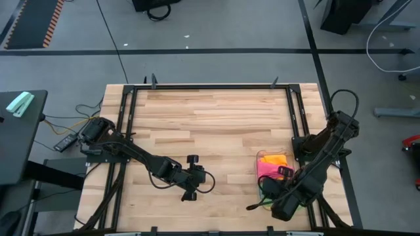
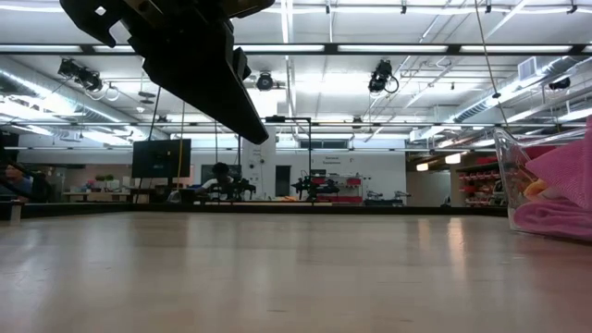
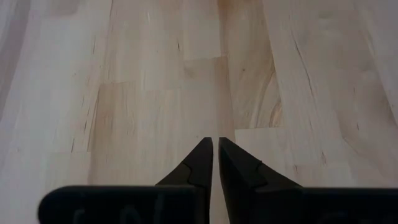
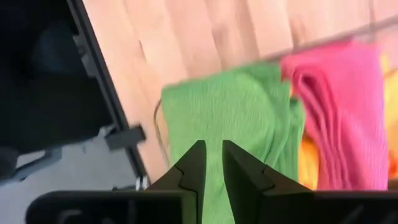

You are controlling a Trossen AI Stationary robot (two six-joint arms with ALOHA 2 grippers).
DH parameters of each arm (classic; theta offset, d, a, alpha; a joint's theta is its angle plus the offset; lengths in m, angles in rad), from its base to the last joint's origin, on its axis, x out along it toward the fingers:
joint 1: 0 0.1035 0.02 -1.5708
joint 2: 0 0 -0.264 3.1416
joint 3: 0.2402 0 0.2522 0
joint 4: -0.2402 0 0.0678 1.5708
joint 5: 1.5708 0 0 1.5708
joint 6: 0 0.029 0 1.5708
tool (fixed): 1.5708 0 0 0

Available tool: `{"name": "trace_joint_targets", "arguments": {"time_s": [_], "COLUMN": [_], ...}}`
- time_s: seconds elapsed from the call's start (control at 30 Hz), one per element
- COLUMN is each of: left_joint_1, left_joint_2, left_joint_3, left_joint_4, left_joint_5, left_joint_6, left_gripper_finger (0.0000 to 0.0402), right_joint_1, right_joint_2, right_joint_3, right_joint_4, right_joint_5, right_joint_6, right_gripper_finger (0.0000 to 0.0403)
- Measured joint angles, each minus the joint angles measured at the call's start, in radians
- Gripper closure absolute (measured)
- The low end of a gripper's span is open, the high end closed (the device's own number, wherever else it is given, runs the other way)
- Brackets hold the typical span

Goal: Fold microfiber towels
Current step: Return to Home Position

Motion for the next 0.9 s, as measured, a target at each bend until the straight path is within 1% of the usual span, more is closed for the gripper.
{"name": "trace_joint_targets", "arguments": {"time_s": [0.1,0.17,0.33,0.43,0.6,0.73,0.9], "left_joint_1": [0.000,0.000,0.000,0.000,0.000,0.000,0.000], "left_joint_2": [0.000,0.000,0.000,0.000,0.000,0.000,0.000], "left_joint_3": [0.000,0.000,0.000,0.000,0.000,0.000,0.000], "left_joint_4": [0.000,0.000,0.000,0.000,0.001,0.005,0.007], "left_joint_5": [0.000,0.000,0.000,0.000,0.000,0.000,0.000], "left_joint_6": [0.000,0.000,0.000,0.000,0.000,0.000,0.000], "left_gripper_finger": [0.0368,0.0371,0.0378,0.0375,0.0366,0.0367,0.0376], "right_joint_1": [-0.003,-0.004,-0.029,-0.068,-0.139,-0.177,-0.200], "right_joint_2": [0.000,-0.001,-0.003,-0.045,-0.185,-0.338,-0.557], "right_joint_3": [-0.007,-0.030,-0.081,-0.107,-0.200,-0.308,-0.484], "right_joint_4": [0.027,0.081,0.218,0.297,0.526,0.668,0.814], "right_joint_5": [0.073,0.121,0.151,0.180,0.187,0.188,0.263], "right_joint_6": [-0.054,-0.115,-0.310,-0.415,-0.587,-0.707,-0.810], "right_gripper_finger": [0.0346,0.0349,0.0355,0.0356,0.0356,0.0356,0.0356]}}
